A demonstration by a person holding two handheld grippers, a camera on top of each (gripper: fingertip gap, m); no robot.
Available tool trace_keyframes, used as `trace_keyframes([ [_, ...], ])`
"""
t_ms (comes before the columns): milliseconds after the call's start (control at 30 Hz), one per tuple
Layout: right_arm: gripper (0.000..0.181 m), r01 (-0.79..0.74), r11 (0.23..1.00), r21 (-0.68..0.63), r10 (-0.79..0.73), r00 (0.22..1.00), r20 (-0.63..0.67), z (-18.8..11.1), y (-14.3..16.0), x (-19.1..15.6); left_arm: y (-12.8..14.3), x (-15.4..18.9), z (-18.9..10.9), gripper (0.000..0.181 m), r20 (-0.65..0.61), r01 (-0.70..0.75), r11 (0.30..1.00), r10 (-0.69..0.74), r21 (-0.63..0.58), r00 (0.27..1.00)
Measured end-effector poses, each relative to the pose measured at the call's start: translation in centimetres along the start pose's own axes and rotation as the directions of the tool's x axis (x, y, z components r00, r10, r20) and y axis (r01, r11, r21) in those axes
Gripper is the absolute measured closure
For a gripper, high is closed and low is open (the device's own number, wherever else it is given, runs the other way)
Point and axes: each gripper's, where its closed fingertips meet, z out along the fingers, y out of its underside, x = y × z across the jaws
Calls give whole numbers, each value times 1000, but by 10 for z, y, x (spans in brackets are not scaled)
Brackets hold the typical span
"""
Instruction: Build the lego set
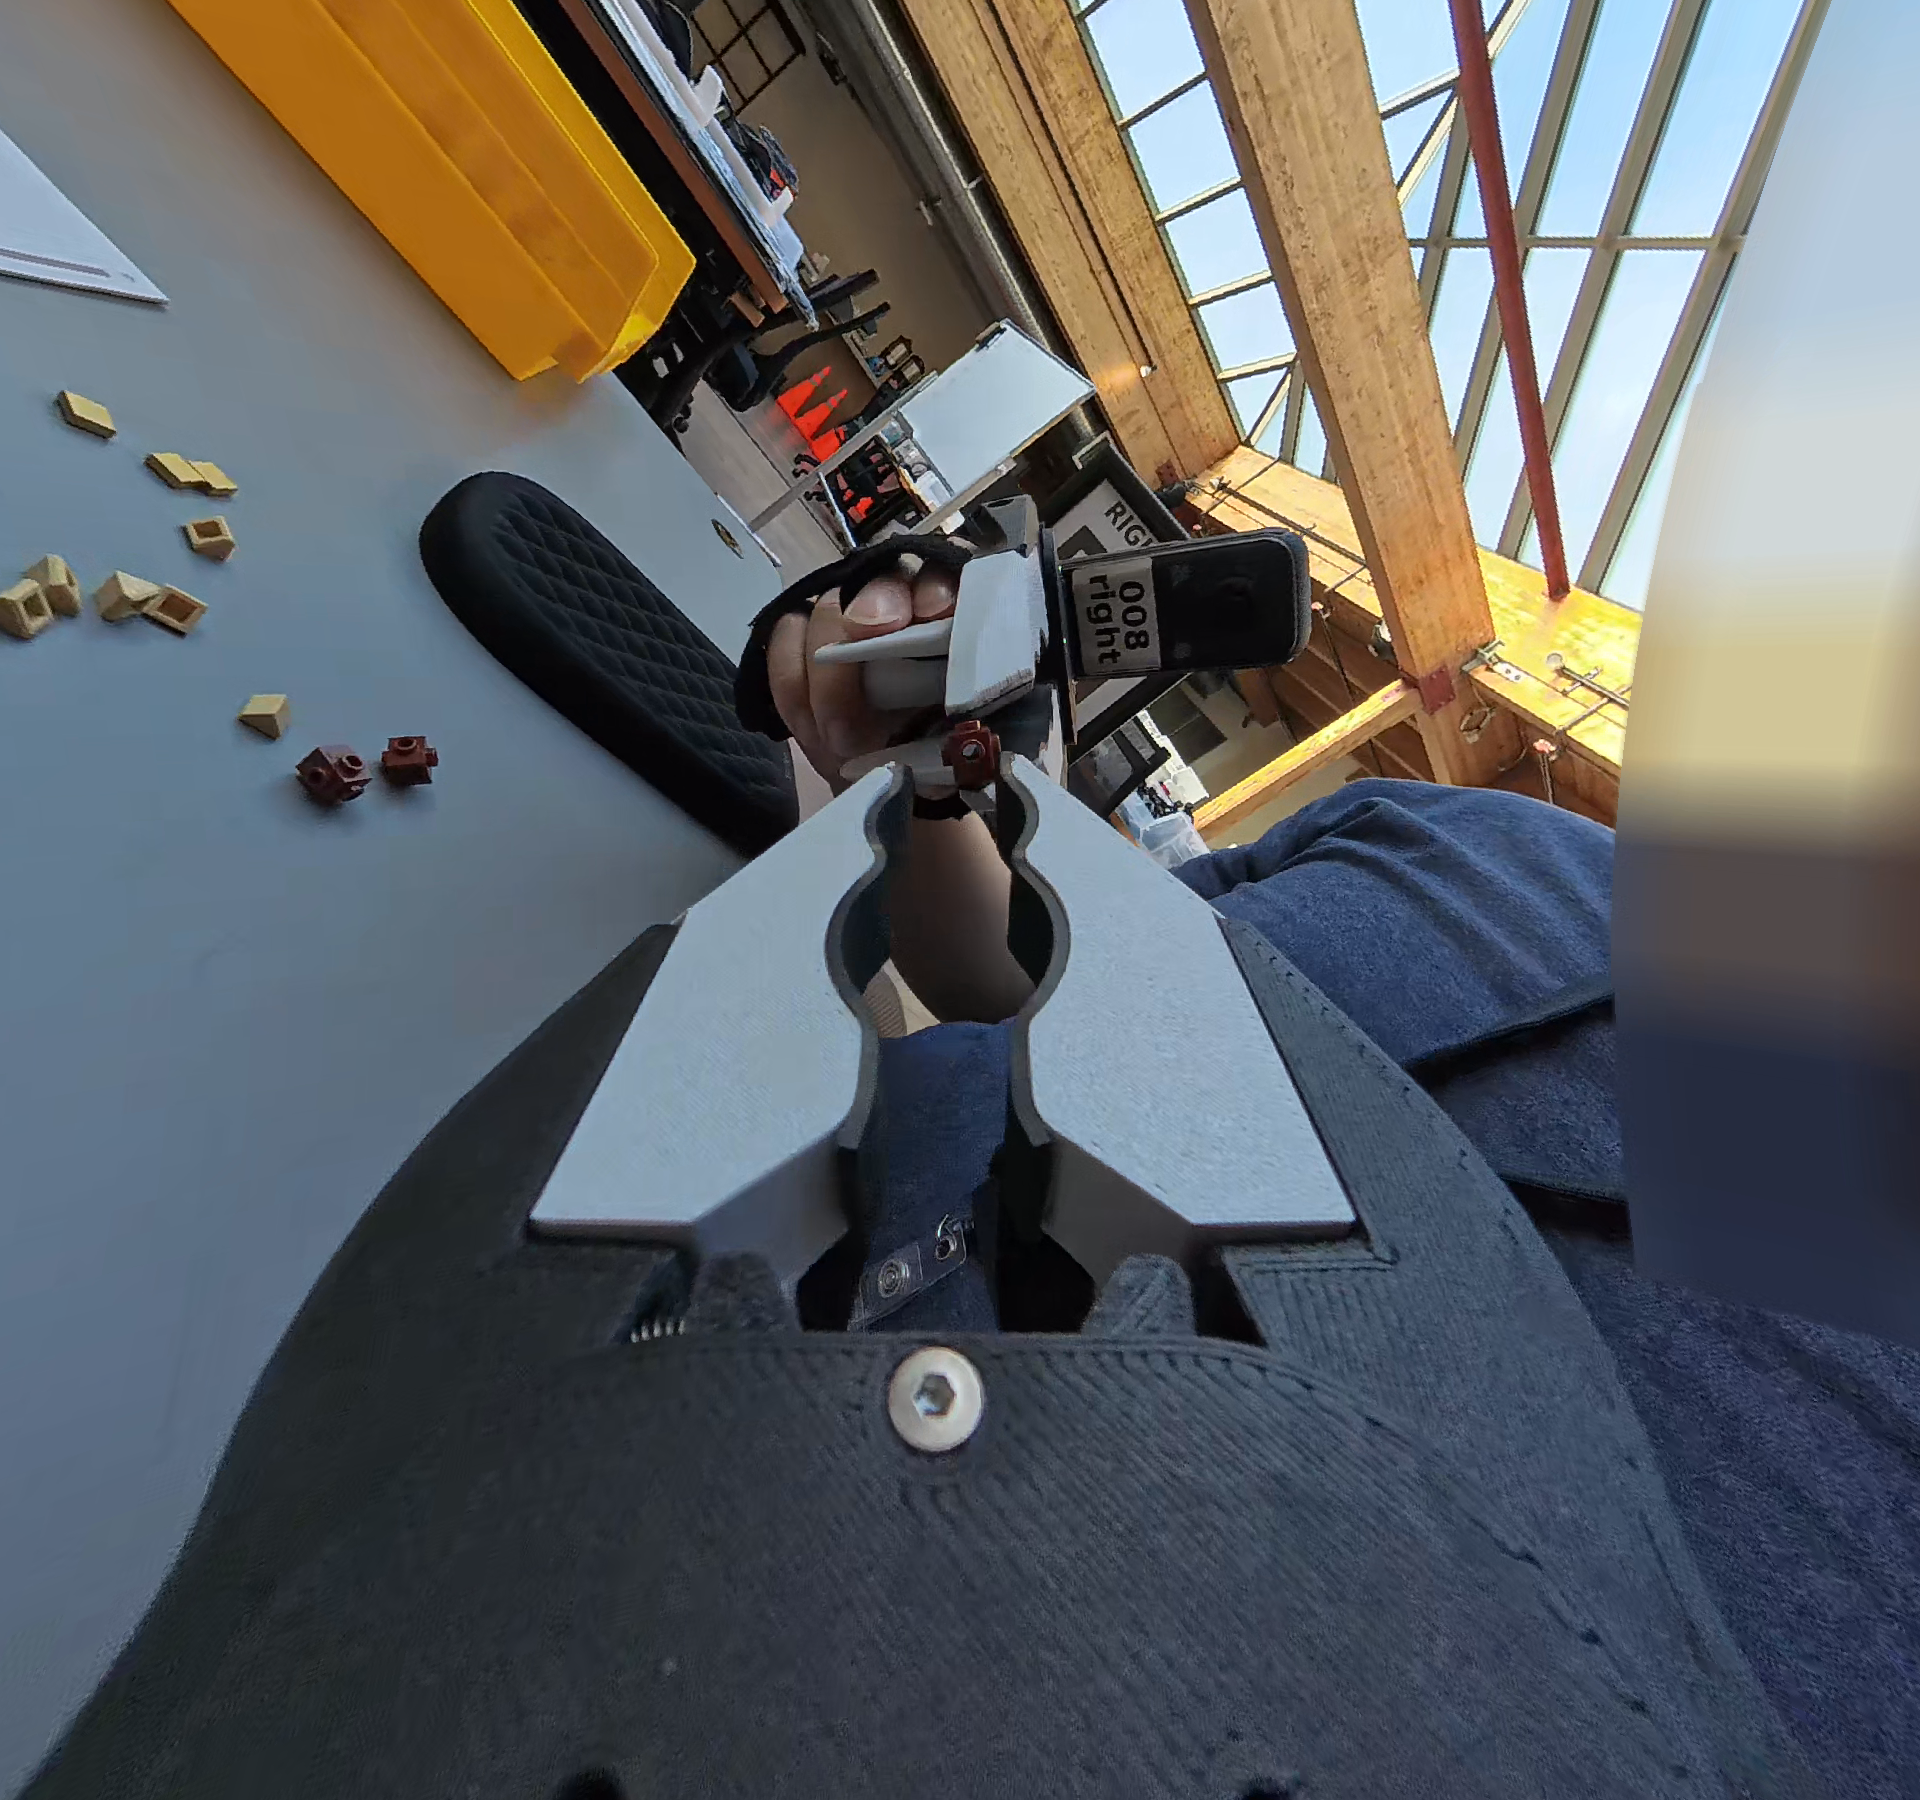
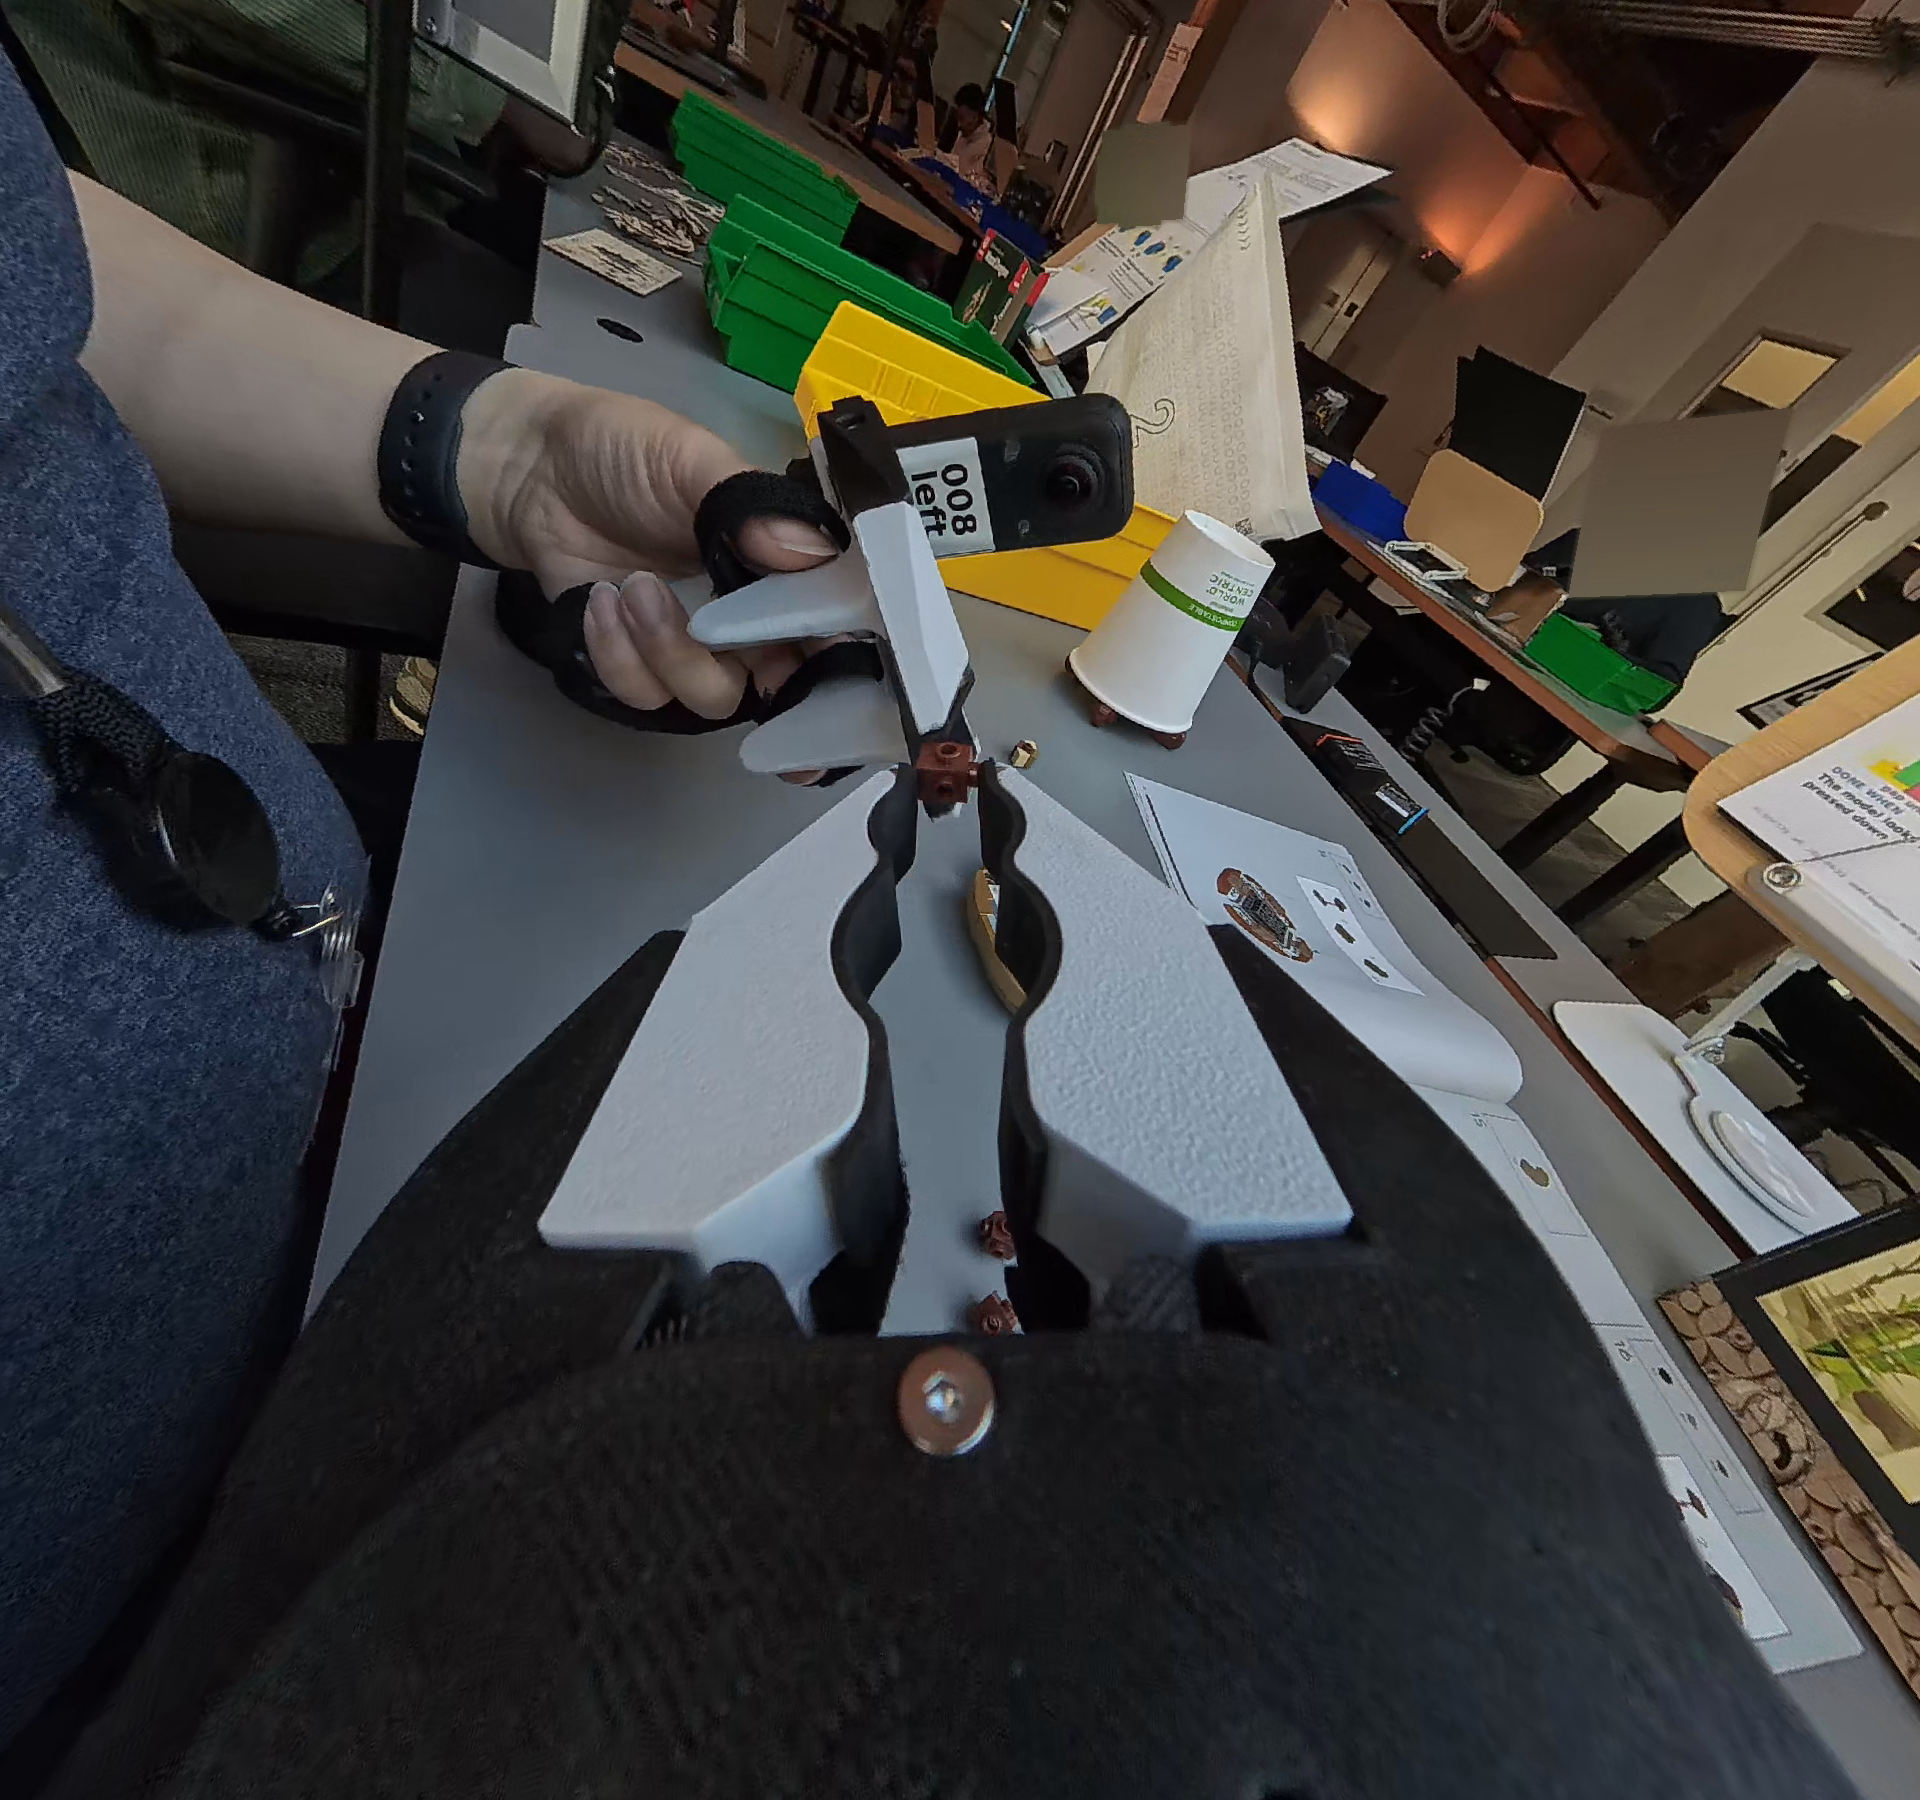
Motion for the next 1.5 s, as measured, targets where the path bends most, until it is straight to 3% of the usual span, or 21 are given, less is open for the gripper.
trace_keyframes([
  [867, 170, -37, 999, -6, 37, 999, 24, 2, 10, -8, 13, -4, 3, 175, -5, -3, 1000, 3, -29, 1000],
  [1267, 159, -142, 989, 30, 141, 990, 21, -5, 14, 3, 16, -19, -9, 175, 67, -11, 1000, 13, -22, 998],
  [1367, 159, -167, 986, -29, 167, 986, 0, -15, 29, 18, 16, -21, -14, 175, 83, -30, 999, 31, -20, 996],
  [1500, 162, -278, 899, -340, 275, 960, -58, -38, 100, 53, 17, -21, -17, 175, 103, -75, 996, 79, -40, 992],
])
